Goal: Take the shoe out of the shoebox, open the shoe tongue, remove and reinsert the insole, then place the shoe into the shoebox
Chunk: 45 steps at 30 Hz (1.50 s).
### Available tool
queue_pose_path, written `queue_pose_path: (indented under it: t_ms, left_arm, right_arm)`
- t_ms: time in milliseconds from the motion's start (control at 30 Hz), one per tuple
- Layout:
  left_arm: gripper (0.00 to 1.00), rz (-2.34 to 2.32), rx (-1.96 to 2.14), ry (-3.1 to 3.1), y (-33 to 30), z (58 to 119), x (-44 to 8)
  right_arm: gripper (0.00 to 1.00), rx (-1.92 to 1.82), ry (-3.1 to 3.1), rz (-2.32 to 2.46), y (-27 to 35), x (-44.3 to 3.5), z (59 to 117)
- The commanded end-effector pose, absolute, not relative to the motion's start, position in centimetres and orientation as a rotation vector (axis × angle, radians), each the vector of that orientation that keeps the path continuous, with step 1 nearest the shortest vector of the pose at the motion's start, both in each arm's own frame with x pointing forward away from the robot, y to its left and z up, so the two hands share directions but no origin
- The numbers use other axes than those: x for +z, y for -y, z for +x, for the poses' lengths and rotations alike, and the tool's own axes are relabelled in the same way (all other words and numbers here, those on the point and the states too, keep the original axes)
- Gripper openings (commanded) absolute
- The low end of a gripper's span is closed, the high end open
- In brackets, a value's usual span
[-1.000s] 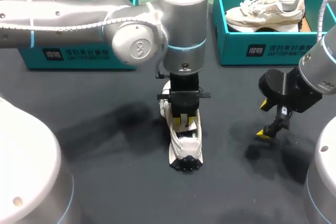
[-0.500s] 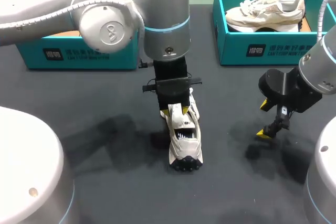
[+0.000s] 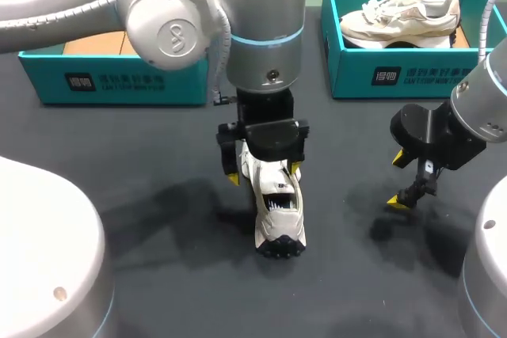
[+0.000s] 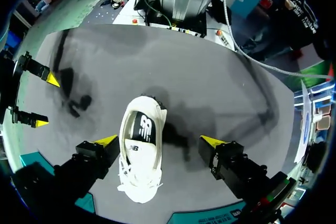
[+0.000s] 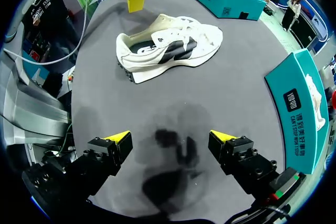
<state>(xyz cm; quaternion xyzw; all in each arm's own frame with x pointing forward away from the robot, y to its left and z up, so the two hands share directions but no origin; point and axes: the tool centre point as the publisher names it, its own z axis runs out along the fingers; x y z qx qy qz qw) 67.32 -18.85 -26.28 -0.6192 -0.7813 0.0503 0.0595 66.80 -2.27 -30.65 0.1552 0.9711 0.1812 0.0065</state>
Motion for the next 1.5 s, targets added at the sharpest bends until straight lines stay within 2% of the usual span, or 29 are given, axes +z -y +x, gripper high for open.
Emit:
queue_pose_path:
  t_ms: [33,133,233,567,933,1200,1500]
  left_arm:
    - [1.00,-1.775,0.183,2.417,18.8,67.2,-27.0]
    - [1.00,-1.486,0.204,2.572,18.5,65.9,-27.2]
    - [1.00,-0.758,0.109,2.950,18.4,65.2,-26.0]
    - [1.00,-0.758,0.109,2.950,18.4,65.2,-26.0]
    - [1.00,-0.206,0.124,3.020,20.1,62.7,-28.0]
    - [1.00,-0.206,0.124,3.020,20.1,62.7,-28.0]
    - [1.00,-0.233,0.130,3.017,21.5,62.8,-31.3]
  right_arm:
    - [1.00,0.564,-3.036,0.487,2.2,-30.7,66.7]
    - [1.00,0.564,-3.036,0.487,2.2,-30.7,66.7]
    - [1.00,0.564,-3.036,0.487,2.2,-30.7,66.7]
    - [1.00,0.564,-3.036,0.487,2.2,-30.7,66.7]
    - [1.00,0.564,-3.036,0.487,2.2,-30.7,66.7]
    - [1.00,0.564,-3.036,0.487,2.2,-30.7,66.7]
    - [1.00,0.564,-3.036,0.487,2.2,-30.7,66.7]
